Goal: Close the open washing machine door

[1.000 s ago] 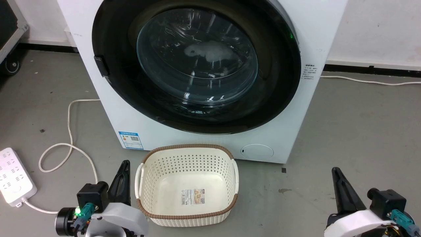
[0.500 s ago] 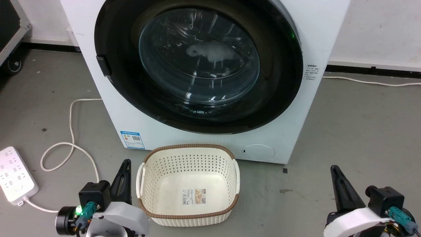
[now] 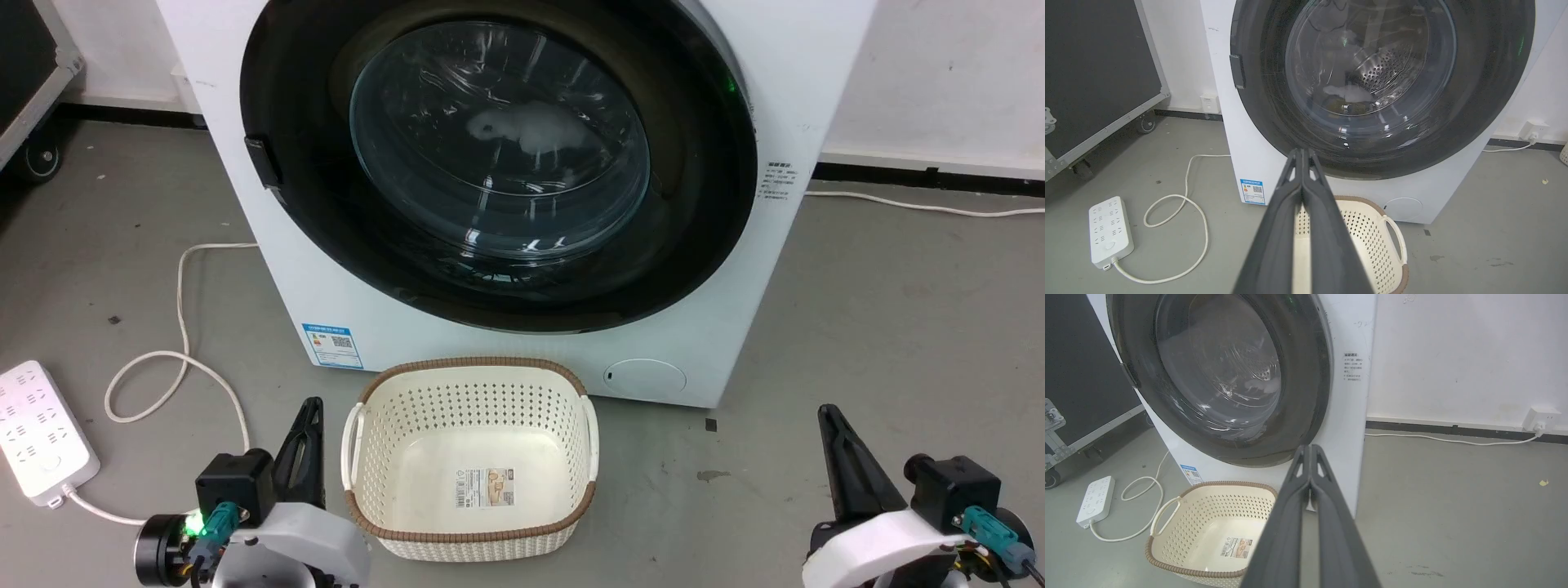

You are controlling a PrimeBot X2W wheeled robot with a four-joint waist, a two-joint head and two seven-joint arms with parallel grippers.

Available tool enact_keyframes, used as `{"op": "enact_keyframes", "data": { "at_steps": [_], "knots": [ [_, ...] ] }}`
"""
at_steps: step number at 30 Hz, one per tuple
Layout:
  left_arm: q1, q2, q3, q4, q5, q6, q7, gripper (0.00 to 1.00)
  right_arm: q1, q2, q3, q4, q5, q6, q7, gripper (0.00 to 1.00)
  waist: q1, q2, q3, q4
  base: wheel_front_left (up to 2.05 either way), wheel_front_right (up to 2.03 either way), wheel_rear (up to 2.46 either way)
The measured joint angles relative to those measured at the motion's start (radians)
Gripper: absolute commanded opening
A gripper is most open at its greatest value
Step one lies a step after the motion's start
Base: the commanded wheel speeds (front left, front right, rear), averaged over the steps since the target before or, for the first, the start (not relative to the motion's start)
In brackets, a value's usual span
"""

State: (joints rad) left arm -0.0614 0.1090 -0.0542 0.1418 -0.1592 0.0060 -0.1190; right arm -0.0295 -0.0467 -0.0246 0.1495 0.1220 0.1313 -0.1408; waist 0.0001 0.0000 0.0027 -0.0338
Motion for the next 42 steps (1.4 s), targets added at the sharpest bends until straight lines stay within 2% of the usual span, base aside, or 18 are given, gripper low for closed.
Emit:
{"op": "enact_keyframes", "data": {
  "at_steps": [42],
  "knots": [
    [0.024, -0.033, 0.031, -0.080, 0.094, 0.000, 0.069, 0.00, 0.007, 0.000, 0.013, -0.084, -0.069, 0.000, 0.084, 0.00, 0.0000, 0.0000, -0.002, 0.020, 0.00, 0.00, 0.00]
  ]
}}
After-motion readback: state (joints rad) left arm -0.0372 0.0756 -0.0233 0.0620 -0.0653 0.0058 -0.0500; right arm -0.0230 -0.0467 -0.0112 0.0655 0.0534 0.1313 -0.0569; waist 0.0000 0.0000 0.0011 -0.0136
